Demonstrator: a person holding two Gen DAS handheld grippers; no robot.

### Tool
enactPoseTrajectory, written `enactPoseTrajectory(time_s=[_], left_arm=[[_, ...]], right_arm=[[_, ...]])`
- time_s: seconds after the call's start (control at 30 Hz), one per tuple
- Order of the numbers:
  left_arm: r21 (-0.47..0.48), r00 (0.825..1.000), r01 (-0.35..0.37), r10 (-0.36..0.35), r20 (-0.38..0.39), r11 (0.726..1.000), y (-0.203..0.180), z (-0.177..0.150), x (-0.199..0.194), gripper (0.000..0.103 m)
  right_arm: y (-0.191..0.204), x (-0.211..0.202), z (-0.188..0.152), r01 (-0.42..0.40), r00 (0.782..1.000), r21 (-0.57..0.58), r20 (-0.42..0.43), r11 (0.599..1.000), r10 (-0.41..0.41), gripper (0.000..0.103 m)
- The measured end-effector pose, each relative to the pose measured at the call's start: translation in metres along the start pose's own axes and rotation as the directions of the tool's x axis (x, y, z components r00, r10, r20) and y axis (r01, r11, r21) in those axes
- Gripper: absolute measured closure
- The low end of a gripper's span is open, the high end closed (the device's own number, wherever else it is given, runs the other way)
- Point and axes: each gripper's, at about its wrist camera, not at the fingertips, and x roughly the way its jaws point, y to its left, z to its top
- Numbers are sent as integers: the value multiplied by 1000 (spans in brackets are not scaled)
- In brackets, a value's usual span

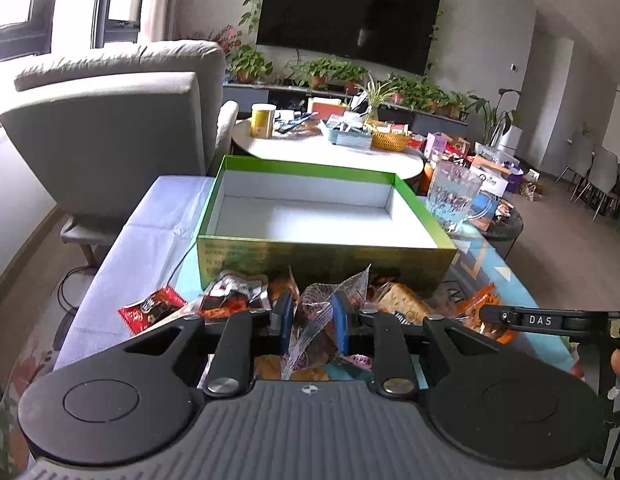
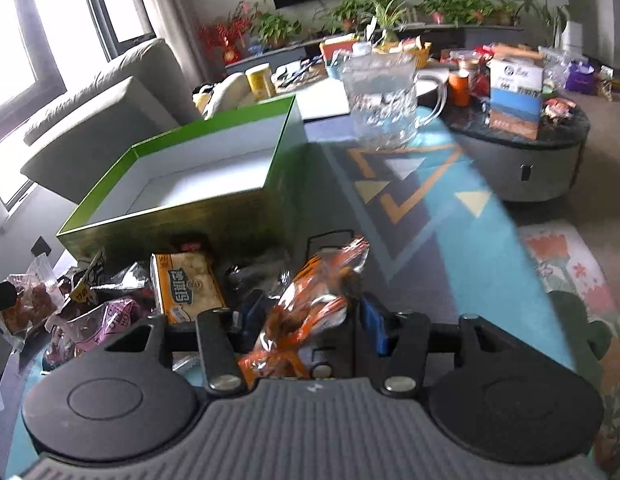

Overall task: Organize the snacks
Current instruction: 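Carry both bags over the green box and open both grippers to drop them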

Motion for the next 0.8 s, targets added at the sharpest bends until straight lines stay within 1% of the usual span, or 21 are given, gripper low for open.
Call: enactPoseTrajectory(time_s=[0.07, 0.2, 0.23, 0.27, 0.33, 0.4, 0.47, 0.6, 0.8], left_arm=[[4, 1000, 3, -3, 7, 1000, -2, 1, -3, 83], [6, 1000, 1, -1, 19, 1000, -2, 2, -7, 83], [5, 1000, -2, 2, 21, 1000, -1, 2, -8, 83], [3, 1000, -6, 6, 23, 1000, 0, 2, -9, 83], [-4, 1000, -13, 13, 23, 1000, 1, 1, -10, 83], [-6, 1000, -17, 17, 23, 1000, 2, 2, -9, 83], [-6, 1000, -21, 21, 23, 1000, 2, 3, -8, 83], [-6, 1000, -21, 21, 22, 1000, 1, 3, -7, 83], [-9, 1000, -22, 22, 15, 1000, 0, 3, -2, 83]], right_arm=[[1, -3, -1, 3, 1000, -6, 4, 1000, -3, 78], [-2, 0, -5, 38, 999, -10, -11, 999, -38, 76], [-4, 0, -6, 47, 999, -4, -19, 999, -47, 69], [-6, 2, -7, 59, 998, 13, -25, 998, -58, 65], [-9, 3, -5, 63, 998, 57, -24, 996, -62, 52], [-7, 4, -3, 47, 999, 82, -19, 996, -46, 45], [2, 7, -2, 59, 998, 67, -9, 996, -59, 44], [19, 22, -5, 149, 988, -36, -23, 988, -150, 44], [13, 32, -14, 157, 986, -47, -50, 986, -159, 45]])
